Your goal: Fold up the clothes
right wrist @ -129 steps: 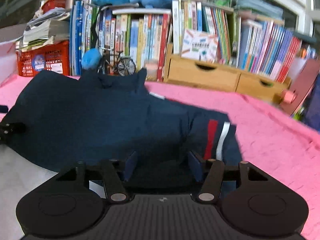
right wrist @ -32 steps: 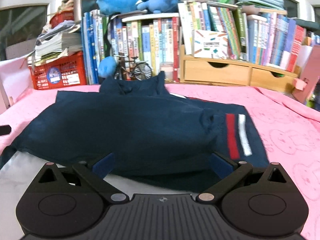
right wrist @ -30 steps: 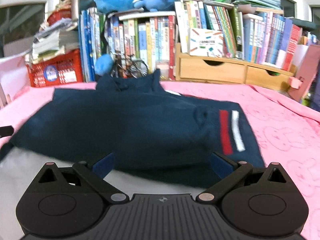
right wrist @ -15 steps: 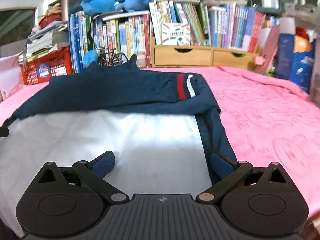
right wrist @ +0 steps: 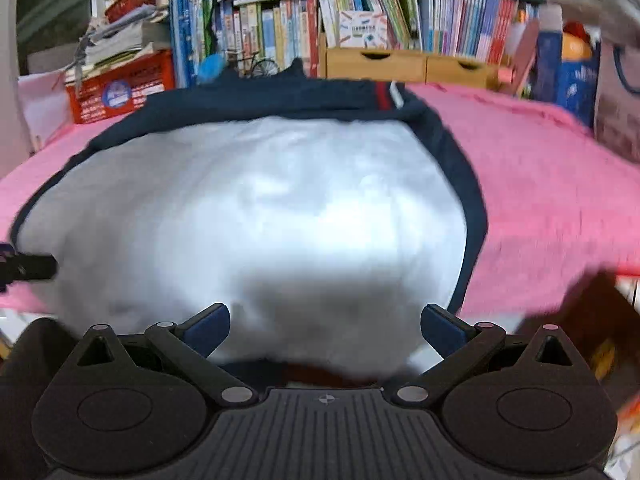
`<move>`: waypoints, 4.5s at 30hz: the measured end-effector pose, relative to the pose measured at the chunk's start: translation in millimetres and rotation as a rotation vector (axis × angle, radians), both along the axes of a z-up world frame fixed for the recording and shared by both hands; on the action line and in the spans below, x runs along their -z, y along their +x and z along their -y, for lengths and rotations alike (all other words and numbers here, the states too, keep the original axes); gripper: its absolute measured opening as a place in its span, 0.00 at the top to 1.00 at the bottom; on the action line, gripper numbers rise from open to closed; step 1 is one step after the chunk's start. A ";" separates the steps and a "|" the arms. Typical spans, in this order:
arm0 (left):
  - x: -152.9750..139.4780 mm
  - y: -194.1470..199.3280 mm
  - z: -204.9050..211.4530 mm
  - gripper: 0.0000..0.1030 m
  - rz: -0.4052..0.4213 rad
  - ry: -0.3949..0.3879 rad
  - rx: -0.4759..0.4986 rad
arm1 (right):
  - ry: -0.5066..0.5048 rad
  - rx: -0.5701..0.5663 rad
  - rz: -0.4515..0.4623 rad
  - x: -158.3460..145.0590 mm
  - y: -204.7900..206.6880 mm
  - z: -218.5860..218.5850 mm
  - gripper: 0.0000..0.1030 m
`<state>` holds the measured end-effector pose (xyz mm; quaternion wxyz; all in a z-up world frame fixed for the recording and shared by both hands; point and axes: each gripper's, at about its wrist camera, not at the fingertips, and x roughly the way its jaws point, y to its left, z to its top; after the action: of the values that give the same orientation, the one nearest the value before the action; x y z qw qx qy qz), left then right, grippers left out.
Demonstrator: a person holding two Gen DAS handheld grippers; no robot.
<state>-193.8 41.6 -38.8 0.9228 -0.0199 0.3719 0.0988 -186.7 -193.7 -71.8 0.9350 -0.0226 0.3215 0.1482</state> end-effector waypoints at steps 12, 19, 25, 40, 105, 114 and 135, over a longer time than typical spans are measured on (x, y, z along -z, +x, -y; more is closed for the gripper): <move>-11.1 -101.4 17.0 0.05 0.088 -0.029 0.023 | 0.084 -0.107 0.121 -19.3 -138.6 7.4 0.00; 1.7 -90.1 20.7 0.05 0.046 -0.023 0.036 | 0.033 -0.089 0.118 -13.8 -131.2 -9.6 0.00; 7.6 -98.0 22.2 0.05 0.036 -0.016 0.043 | 0.036 -0.095 0.091 -4.1 -130.8 -11.6 0.00; 15.6 -95.7 26.2 0.05 -0.010 -0.003 0.046 | 0.027 -0.087 0.045 9.5 -129.1 -13.7 0.00; 0.5 -37.2 -111.4 0.68 0.211 -0.376 0.532 | 0.533 -0.584 -0.143 -31.6 36.2 80.8 0.70; -82.1 83.9 -168.3 0.48 0.442 -0.355 0.152 | 0.553 -0.273 0.050 -113.3 193.8 19.3 0.66; -46.8 166.1 -95.0 0.15 0.332 0.306 0.548 | -0.367 -0.372 0.367 -73.8 191.7 -60.6 0.07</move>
<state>-27.7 136.5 8.0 0.9552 0.2034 0.1891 -0.1024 5.0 -133.1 2.0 0.9146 -0.2755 0.1591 0.2494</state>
